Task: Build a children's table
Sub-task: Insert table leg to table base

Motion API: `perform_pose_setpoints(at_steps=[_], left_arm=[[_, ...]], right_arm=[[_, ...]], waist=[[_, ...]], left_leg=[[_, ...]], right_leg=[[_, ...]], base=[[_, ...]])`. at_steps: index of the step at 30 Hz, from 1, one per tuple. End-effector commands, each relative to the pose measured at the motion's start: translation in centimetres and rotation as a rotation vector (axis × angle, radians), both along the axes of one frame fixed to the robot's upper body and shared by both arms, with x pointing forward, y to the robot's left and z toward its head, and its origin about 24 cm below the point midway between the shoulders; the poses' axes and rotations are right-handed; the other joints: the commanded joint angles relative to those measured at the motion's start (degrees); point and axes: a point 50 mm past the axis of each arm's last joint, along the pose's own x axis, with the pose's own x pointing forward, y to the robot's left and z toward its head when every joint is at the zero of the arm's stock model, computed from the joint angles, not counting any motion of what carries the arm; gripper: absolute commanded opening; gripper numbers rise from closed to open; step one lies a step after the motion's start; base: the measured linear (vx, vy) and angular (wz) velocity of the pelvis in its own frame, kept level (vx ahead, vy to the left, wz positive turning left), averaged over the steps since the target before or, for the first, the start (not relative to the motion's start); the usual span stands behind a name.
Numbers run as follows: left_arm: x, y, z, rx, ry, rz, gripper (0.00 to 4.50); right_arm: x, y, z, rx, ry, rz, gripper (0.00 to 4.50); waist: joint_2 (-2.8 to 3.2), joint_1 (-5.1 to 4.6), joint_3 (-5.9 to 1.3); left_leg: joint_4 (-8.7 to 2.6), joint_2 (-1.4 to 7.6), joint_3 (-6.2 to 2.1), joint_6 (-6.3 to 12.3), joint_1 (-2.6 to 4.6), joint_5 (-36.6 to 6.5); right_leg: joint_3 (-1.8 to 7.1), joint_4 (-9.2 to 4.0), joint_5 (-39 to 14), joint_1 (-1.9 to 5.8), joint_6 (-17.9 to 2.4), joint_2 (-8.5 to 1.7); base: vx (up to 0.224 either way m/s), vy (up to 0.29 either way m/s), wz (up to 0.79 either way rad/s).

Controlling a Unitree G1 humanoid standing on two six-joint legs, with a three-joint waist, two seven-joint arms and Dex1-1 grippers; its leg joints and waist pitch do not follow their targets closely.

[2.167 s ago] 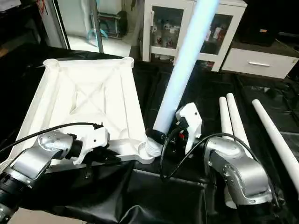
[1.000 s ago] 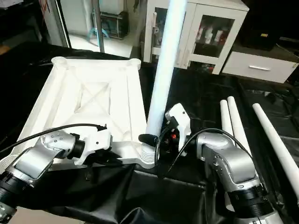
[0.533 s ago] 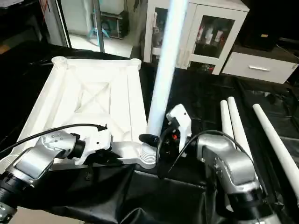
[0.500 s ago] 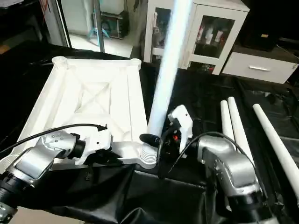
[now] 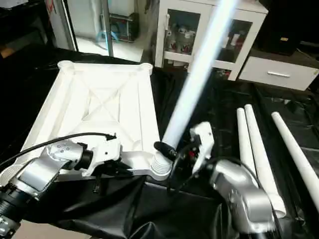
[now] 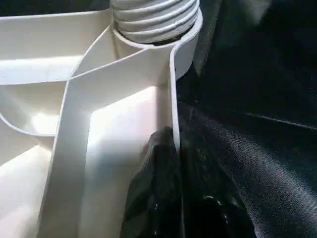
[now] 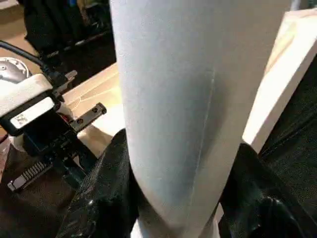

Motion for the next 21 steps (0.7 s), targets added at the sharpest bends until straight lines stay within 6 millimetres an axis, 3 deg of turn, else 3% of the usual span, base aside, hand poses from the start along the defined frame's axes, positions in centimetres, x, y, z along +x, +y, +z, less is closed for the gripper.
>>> perform_pose_setpoints(at_steps=[1, 11, 21], left_arm=[[0.2, -1.4, 0.7, -0.07, -0.047, -0.026, 0.0], [1.0, -1.1, 0.9, -0.073, -0.082, 0.027, 0.0], [1.2, -0.9, 1.1, -0.069, -0.094, 0.044, 0.0]], right_arm=[[-0.8, -0.2, -1.1, -0.031, 0.036, -0.018, 1.84], [-1.2, 0.1, -1.0, -0.033, -0.034, -0.042, 1.84], [-2.1, 0.7, -2.1, -0.188, -0.048, 0.108, 1.84]], waist=[[0.28, -0.57, -2.49], [0.03, -0.49, -2.26], [-0.39, -0.36, -2.11]], left_leg=[[-5.37, 4.94, -2.82, -3.77, 1.98, -21.14], [-5.58, 4.87, -2.91, -3.4, 1.85, -21.77], [-5.62, 4.9, -2.92, -2.36, 1.64, -20.44]], right_leg=[[3.61, -5.77, -18.0, 0.02, -7.18, -5.93], [3.72, -6.11, -20.12, -0.09, -6.71, -6.13], [3.71, -6.27, -21.68, 0.01, -6.05, -6.19]], base=[[0.0, 0.0, 0.0], [0.0, 0.0, 0.0], [0.0, 0.0, 0.0]])
